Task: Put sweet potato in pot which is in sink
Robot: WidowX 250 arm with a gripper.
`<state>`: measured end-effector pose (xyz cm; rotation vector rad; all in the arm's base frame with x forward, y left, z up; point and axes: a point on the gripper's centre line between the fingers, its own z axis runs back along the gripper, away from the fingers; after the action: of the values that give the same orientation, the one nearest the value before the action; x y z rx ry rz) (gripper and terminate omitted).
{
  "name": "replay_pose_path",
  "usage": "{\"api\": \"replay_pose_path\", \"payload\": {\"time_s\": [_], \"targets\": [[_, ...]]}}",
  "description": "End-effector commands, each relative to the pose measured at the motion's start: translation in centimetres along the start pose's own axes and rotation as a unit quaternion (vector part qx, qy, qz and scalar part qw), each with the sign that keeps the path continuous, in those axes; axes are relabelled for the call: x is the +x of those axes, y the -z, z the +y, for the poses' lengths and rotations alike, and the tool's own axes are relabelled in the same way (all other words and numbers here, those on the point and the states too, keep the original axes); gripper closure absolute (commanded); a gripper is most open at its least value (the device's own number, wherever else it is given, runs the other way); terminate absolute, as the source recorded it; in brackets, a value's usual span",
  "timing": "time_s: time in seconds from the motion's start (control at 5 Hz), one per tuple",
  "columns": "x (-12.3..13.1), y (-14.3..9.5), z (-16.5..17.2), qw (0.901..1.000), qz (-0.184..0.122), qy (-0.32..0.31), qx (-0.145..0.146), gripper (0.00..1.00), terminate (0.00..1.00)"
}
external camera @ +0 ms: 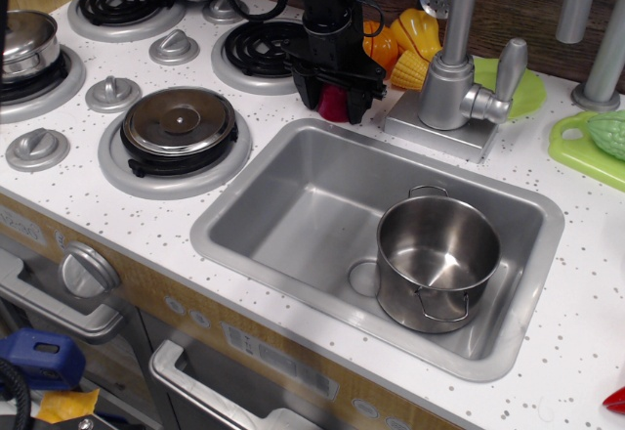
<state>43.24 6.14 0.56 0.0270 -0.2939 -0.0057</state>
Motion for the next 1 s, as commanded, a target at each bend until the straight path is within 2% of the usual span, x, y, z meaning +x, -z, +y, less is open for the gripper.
{"api": "replay_pose_path", "payload": {"time_s": [0.0, 0.2, 0.4, 0.8], "targets": [[1.3, -4.0, -0.9, 0.9995, -0.017, -0.013, 0.022, 1.0, 0.0], [-0.1, -5.6, -2.0, 0.9987, -0.007, -0.035, 0.036, 1.0, 0.0], [-2.5, -7.0, -4.0, 0.9953, -0.004, -0.073, 0.064, 1.0, 0.0], [-6.3, -8.3, -8.3, 0.9823, 0.0, -0.172, 0.075, 1.0, 0.0]]}}
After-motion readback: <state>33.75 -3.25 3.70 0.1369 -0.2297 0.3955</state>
